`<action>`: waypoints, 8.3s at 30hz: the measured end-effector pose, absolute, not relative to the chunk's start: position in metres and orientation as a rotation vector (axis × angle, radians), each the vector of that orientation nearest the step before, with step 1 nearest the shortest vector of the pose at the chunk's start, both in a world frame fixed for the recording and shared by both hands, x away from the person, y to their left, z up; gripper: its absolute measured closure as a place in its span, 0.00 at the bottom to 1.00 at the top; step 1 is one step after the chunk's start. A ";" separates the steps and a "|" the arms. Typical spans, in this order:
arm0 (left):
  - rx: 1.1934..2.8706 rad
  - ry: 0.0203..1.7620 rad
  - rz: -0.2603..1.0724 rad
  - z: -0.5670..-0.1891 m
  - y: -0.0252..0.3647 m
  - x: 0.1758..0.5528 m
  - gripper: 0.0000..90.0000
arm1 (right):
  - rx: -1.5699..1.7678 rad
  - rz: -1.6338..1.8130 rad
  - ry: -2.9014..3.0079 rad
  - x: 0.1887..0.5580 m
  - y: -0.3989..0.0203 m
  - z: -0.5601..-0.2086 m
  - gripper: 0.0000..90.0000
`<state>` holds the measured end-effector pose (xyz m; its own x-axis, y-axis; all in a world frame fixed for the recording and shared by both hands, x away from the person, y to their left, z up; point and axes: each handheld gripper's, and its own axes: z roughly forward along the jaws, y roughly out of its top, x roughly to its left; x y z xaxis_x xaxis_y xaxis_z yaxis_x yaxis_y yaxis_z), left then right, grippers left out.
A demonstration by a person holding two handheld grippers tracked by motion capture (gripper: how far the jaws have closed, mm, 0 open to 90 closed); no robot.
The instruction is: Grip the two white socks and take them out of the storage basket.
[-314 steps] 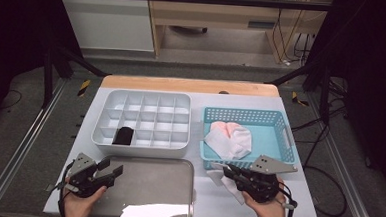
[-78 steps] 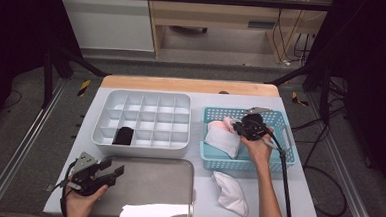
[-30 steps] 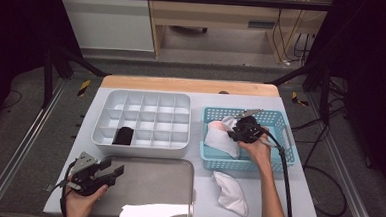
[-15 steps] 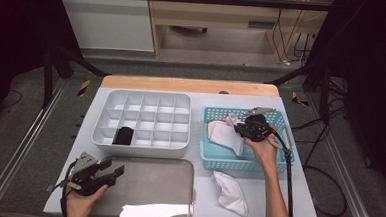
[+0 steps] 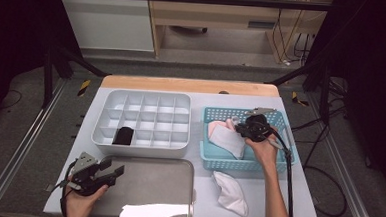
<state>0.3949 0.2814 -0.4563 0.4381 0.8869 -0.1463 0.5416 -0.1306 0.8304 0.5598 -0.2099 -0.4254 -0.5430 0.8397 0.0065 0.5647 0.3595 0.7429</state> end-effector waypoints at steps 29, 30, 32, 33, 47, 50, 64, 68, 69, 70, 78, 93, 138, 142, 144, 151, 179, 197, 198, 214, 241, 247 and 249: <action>1.806 1.223 0.487 -0.457 0.280 0.395 0.44 | 1.181 1.098 2.212 0.555 -0.217 -0.415 0.98; 1.807 1.223 0.487 -0.457 0.280 0.395 0.44 | 1.179 1.098 2.215 0.555 -0.216 -0.417 0.98; 1.806 1.223 0.486 -0.457 0.280 0.395 0.44 | 1.187 1.092 2.260 0.557 -0.215 -0.422 0.95; 1.804 1.224 0.486 -0.457 0.281 0.395 0.44 | 1.183 1.065 2.292 0.559 -0.213 -0.425 0.91; 1.805 1.226 0.488 -0.457 0.281 0.395 0.44 | 1.135 0.985 2.414 0.562 -0.204 -0.438 0.95; 1.805 1.227 0.486 -0.457 0.281 0.395 0.44 | 1.133 0.997 2.395 0.561 -0.205 -0.435 0.96; 1.808 1.226 0.485 -0.457 0.280 0.395 0.44 | 1.155 1.218 2.173 0.543 -0.222 -0.400 0.96; 1.808 1.226 0.484 -0.457 0.280 0.395 0.44 | 1.148 1.256 2.144 0.534 -0.223 -0.391 0.96; 1.808 1.226 0.484 -0.457 0.280 0.395 0.44 | 1.142 1.266 2.140 0.532 -0.223 -0.389 0.96; 1.809 1.226 0.482 -0.457 0.280 0.395 0.44 | 1.146 1.276 2.131 0.530 -0.223 -0.387 0.96; 1.813 1.224 0.484 -0.456 0.280 0.395 0.45 | 1.125 1.329 2.087 0.507 -0.225 -0.368 0.96; 1.814 1.218 0.480 -0.455 0.278 0.393 0.45 | 1.001 1.419 2.070 0.451 -0.218 -0.334 0.96; 1.800 1.200 0.495 -0.449 0.276 0.388 0.45 | 1.269 1.292 2.095 0.357 -0.269 -0.422 0.95; 1.798 1.202 0.492 -0.449 0.276 0.388 0.45 | 1.327 1.228 2.096 0.360 -0.276 -0.432 0.95; 1.799 1.199 0.492 -0.449 0.276 0.388 0.45 | 1.355 1.191 2.098 0.362 -0.277 -0.436 0.95; 1.803 1.197 0.494 -0.449 0.275 0.387 0.45 | 1.429 1.043 2.145 0.369 -0.281 -0.453 0.95; 1.797 1.187 0.490 -0.448 0.272 0.385 0.43 | 1.268 1.236 2.192 0.370 -0.216 -0.435 0.69; 1.808 1.174 0.453 -0.450 0.268 0.385 0.47 | 1.194 1.112 2.337 0.392 -0.160 -0.449 0.95; 1.810 1.175 0.450 -0.450 0.268 0.385 0.47 | 1.202 1.115 2.332 0.392 -0.162 -0.448 0.95; 1.814 1.170 0.422 -0.451 0.266 0.385 0.48 | 1.385 1.060 2.110 0.381 -0.231 -0.448 0.94; 1.853 1.128 0.394 -0.452 0.253 0.383 0.49 | 1.274 1.169 1.989 0.376 -0.235 -0.432 0.79; 1.849 1.127 0.398 -0.451 0.253 0.382 0.48 | 1.170 1.221 2.104 0.377 -0.201 -0.424 0.73; 1.849 1.127 0.397 -0.451 0.253 0.382 0.47 | 1.151 1.203 2.163 0.379 -0.190 -0.428 0.72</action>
